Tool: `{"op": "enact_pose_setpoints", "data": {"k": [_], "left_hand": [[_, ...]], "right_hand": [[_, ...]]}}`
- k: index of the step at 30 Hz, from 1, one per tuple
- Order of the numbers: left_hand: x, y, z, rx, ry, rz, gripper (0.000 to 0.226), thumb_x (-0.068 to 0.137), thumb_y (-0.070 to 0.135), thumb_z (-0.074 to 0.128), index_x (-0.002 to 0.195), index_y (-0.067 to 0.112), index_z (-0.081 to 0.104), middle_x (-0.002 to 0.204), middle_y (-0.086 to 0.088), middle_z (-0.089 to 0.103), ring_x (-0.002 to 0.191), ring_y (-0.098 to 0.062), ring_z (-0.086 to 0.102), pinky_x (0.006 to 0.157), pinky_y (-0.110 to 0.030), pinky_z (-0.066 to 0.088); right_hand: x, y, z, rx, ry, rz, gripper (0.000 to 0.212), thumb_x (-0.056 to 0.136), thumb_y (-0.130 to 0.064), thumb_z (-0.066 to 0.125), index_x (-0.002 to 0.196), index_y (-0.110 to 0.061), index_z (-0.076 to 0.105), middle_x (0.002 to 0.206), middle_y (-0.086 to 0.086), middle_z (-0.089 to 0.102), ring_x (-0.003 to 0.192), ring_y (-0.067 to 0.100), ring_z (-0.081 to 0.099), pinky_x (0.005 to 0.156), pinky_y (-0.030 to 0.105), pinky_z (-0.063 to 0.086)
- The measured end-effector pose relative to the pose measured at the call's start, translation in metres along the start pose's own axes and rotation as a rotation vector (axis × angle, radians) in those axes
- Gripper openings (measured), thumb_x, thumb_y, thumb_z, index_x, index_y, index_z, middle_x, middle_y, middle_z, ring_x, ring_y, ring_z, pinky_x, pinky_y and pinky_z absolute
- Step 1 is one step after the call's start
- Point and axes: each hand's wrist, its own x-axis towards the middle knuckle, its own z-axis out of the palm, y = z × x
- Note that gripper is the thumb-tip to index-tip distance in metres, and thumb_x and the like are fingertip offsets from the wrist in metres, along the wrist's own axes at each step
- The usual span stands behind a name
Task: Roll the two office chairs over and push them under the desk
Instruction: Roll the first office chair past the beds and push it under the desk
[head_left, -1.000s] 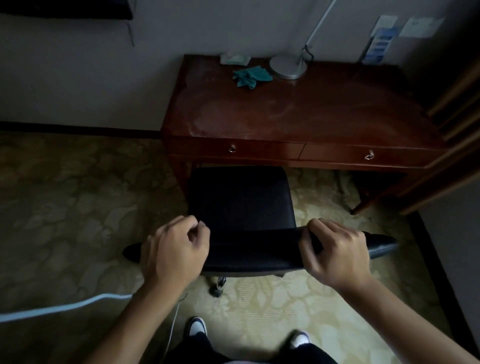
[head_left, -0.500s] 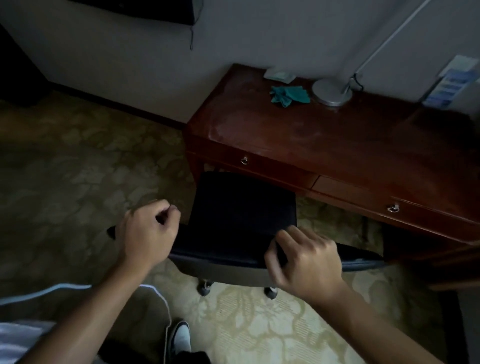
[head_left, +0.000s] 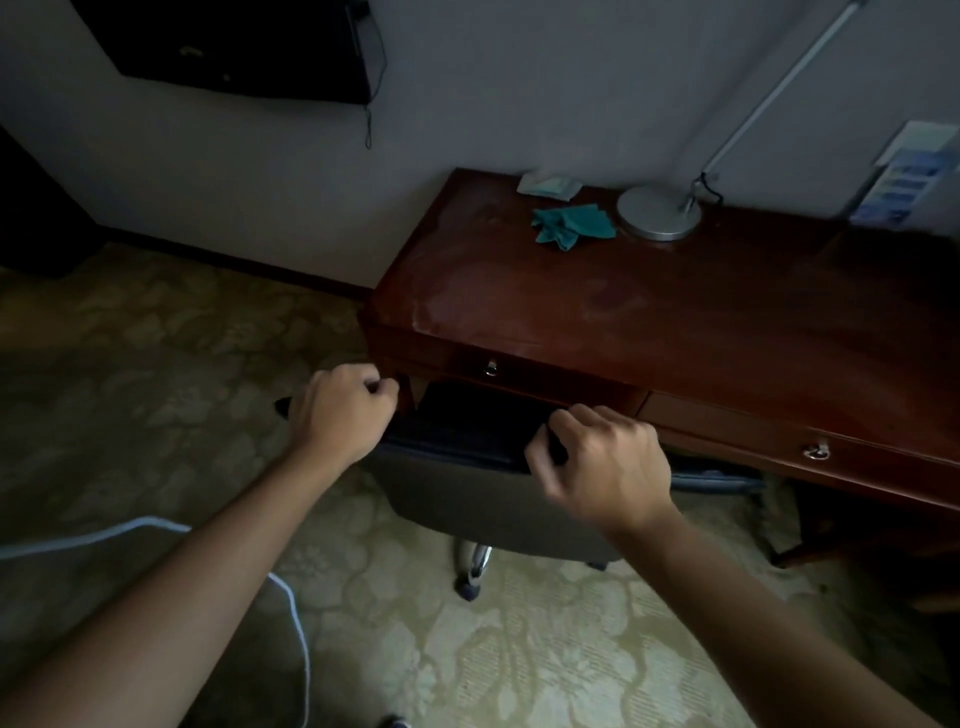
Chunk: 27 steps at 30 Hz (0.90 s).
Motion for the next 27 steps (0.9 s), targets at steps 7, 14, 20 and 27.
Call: {"op": "enact_pose_setpoints", "data": {"k": [7, 14, 20, 27], "left_hand": [[0.106, 0.005, 0.015, 0.029, -0.007, 0.015, 0.041, 0.091, 0.037, 0.049, 0.058, 0.013, 0.054, 0.057, -0.005, 0.055, 0.06, -0.03, 0.059, 0.051, -0.031, 0.04], [0.2, -0.008, 0.019, -0.01, -0.024, 0.036, 0.044, 0.086, 0.042, 0.051, 0.054, 0.011, 0.054, 0.05, -0.003, 0.054, 0.051, -0.025, 0.057, 0.049, -0.028, 0.04], [0.205, -0.011, 0.027, -0.116, 0.052, 0.106, 0.047, 0.085, 0.037, 0.052, 0.047, 0.012, 0.042, 0.038, 0.002, 0.039, 0.036, -0.019, 0.043, 0.041, -0.027, 0.035], [0.204, -0.007, 0.025, -0.116, 0.035, 0.09, 0.047, 0.086, 0.036, 0.054, 0.047, 0.012, 0.043, 0.039, 0.002, 0.04, 0.039, -0.02, 0.047, 0.044, -0.029, 0.034]], "right_hand": [[0.073, 0.011, 0.039, -0.058, -0.01, 0.13, 0.026, 0.082, -0.028, 0.051, 0.058, -0.017, 0.052, 0.055, 0.0, 0.054, 0.046, 0.024, 0.054, 0.045, 0.022, 0.023], [0.137, 0.009, 0.078, -0.112, -0.022, 0.181, 0.026, 0.084, -0.033, 0.048, 0.062, -0.02, 0.049, 0.056, -0.003, 0.051, 0.045, 0.018, 0.048, 0.041, 0.02, 0.026], [0.145, 0.022, 0.081, -0.119, -0.011, 0.178, 0.025, 0.085, -0.032, 0.041, 0.062, -0.021, 0.042, 0.056, -0.002, 0.047, 0.045, 0.018, 0.044, 0.04, 0.023, 0.03], [0.143, 0.021, 0.081, -0.155, -0.039, 0.201, 0.024, 0.086, -0.033, 0.039, 0.064, -0.023, 0.04, 0.057, -0.006, 0.043, 0.046, 0.014, 0.039, 0.041, 0.021, 0.026]]}}
